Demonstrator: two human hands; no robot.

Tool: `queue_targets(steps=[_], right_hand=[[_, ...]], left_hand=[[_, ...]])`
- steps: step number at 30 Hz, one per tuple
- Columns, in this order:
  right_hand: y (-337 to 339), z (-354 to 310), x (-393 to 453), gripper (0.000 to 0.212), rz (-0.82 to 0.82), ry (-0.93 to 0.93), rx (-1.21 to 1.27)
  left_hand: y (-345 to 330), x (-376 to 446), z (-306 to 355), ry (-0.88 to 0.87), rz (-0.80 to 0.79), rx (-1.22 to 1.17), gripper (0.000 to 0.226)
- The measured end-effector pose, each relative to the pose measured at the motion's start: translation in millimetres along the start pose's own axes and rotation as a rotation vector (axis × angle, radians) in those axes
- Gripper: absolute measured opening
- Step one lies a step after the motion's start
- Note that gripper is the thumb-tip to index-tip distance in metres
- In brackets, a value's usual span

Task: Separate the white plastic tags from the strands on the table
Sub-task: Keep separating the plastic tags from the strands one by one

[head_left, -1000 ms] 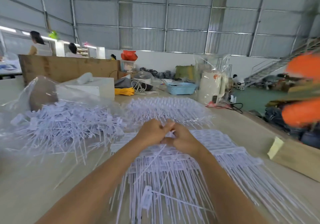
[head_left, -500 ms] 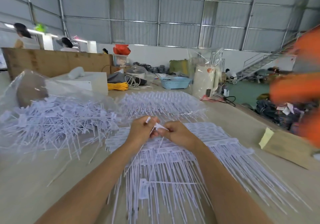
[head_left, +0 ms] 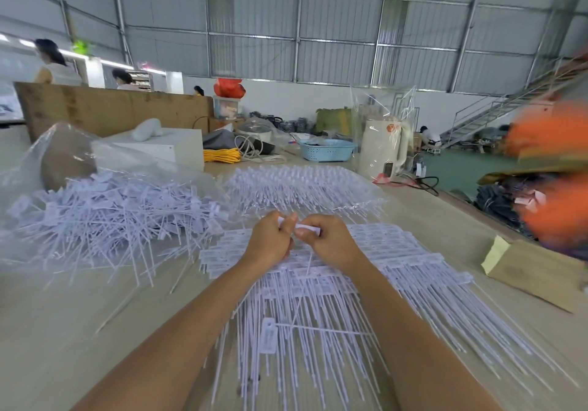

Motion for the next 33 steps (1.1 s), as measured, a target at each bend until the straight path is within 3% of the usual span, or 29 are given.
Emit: queue_targets(steps=[6,9,11,15,17,19,23,25,30,33], right_hand=[[0.3,-2.1,2.7,0.011,0.029,0.053,-0.074],[3.3,0.5,2.9,0.01,0.024,0.029,-0.249],[23.2,9.4,-1.4,0.012,0.132,-0.044,-0.269],[68.8,37.5,-22.2,0.02,0.534,-0.143,0.509],[57.1,37.2,-18.0,0.023,0.466,-0.169,0.88],[34.0,22.9,-9.2,0.023,0.277,-0.182,0.996],[3.1,-14.9,1.3,0.021,0.04,-0.042,0.612],[1.4,-23.1,1.1,0.023,0.066,0.054,0.517],[3.2,-14.2,-3.3,0.017,0.1,0.048,0.534],[3.9,-16.7,-2.5,0.015,0.12,0.066,0.502]], left_hand=[[5.0,8.8,-5.2,0.085,-0.007,-0.013,0.029],[11.0,9.3,-10.6,0.122,-0.069,0.017,0.031],[20.0,6.8,-18.5,0.175,-0.074,-0.048,0.03],[39.0,5.9,-28.1,0.139,0.031,-0.408,0.023],[31.9,8.6,-25.0,0.104,0.003,-0.524,0.027],[17.4,10.4,-18.8,0.102,-0.05,-0.619,0.031],[-1.4,14.5,-0.9,-0.005,-0.134,-0.547,0.056],[-6.5,13.2,6.2,-0.064,-0.175,-0.44,0.068],[-10.5,10.3,11.8,-0.073,-0.206,-0.35,0.095],[-8.8,6.4,7.4,0.001,-0.171,-0.386,0.085]])
Point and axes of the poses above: each hand's wrist, its own x-axis towards the middle knuckle, its own y-axis out of the back of the hand, z = x × y, the point moved 7 cm from there along x, towards the middle knuckle, and after that the axes turned 12 degrees about -z, right-handed, at the moved point
